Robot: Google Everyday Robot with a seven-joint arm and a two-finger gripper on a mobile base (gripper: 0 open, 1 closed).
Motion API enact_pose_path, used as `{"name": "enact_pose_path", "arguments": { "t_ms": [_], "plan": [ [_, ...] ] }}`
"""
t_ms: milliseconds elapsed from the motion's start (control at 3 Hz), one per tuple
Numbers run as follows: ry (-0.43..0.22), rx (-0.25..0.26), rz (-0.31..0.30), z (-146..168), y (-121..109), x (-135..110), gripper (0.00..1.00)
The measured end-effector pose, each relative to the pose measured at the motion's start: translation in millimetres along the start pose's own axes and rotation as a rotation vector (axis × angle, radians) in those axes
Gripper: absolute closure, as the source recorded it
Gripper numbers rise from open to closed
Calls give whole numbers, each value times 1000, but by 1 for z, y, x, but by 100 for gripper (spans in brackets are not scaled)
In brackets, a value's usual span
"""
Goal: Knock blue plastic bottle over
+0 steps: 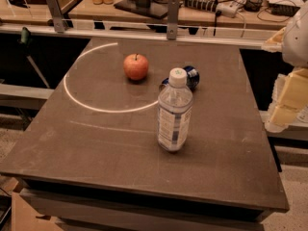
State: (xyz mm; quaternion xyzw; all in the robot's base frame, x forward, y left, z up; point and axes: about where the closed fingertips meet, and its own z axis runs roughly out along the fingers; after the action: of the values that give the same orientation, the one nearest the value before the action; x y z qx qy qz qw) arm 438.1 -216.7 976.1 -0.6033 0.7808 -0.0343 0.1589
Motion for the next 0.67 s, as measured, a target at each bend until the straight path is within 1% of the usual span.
{"name": "enact_pose_path", "arguments": {
  "t_ms": [333,667],
  "plan": [
    [0,0,0,0,0,0,0],
    [-75,-22,21,3,1,0,0]
  ]
}}
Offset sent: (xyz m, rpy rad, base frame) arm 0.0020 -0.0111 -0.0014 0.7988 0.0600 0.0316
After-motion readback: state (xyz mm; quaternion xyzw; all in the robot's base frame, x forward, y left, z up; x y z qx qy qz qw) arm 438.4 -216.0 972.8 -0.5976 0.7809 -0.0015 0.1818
